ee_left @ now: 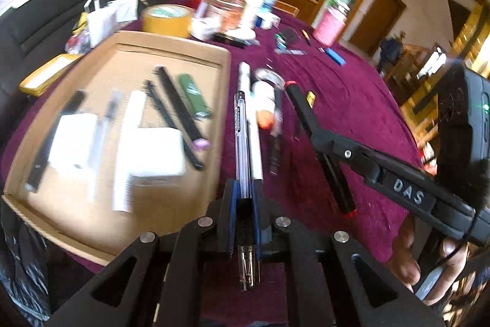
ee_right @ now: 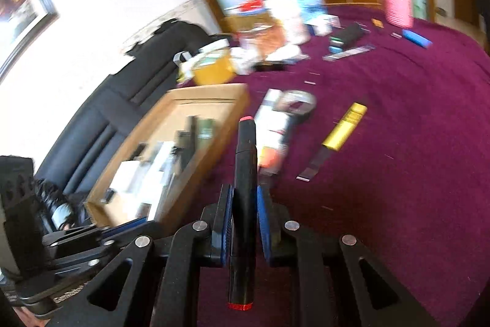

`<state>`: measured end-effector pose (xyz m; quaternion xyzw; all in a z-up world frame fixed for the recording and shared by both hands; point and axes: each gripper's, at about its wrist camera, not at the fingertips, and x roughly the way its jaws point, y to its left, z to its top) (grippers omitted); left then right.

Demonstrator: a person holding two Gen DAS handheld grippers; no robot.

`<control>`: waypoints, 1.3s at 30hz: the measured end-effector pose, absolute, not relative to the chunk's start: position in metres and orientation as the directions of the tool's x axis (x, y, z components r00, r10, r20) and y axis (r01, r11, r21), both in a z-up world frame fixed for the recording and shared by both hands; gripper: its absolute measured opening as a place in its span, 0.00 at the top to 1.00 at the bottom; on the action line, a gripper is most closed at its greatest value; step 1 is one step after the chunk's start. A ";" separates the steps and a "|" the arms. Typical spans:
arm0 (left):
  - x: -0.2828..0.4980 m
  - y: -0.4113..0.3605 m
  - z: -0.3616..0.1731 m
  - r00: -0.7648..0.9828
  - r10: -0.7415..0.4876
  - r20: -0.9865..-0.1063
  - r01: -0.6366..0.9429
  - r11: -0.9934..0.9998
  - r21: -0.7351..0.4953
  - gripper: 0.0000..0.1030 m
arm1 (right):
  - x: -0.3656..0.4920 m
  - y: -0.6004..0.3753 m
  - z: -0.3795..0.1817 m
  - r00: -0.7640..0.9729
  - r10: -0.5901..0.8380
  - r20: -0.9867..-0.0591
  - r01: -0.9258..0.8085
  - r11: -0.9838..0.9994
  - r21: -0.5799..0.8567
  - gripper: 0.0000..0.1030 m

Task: Organize rigid objects
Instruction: 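Carry the black marker and clear pen into the tray and open both grippers, then move both grippers back over the pens on the table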

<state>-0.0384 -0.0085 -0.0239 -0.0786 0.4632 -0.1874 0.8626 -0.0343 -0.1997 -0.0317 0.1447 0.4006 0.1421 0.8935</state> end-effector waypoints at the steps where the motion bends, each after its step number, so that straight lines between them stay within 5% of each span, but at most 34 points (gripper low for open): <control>1: -0.036 -0.001 -0.022 0.510 -0.391 -0.766 0.237 0.920 -0.312 0.91 | -0.029 -0.187 -0.027 0.634 0.377 -0.675 -0.163 0.919 0.360 0.83; 13: 0.025 0.078 -0.023 0.548 -0.325 -0.770 0.086 0.938 -0.335 0.91 | 0.058 -0.105 -0.028 0.552 0.413 -0.724 -0.269 0.910 0.315 0.83; 39: 0.078 0.063 -0.069 0.422 -0.230 -0.877 0.115 0.973 -0.200 0.91 | 0.115 -0.088 -0.072 0.542 0.352 -0.763 -0.244 0.935 0.258 0.82</control>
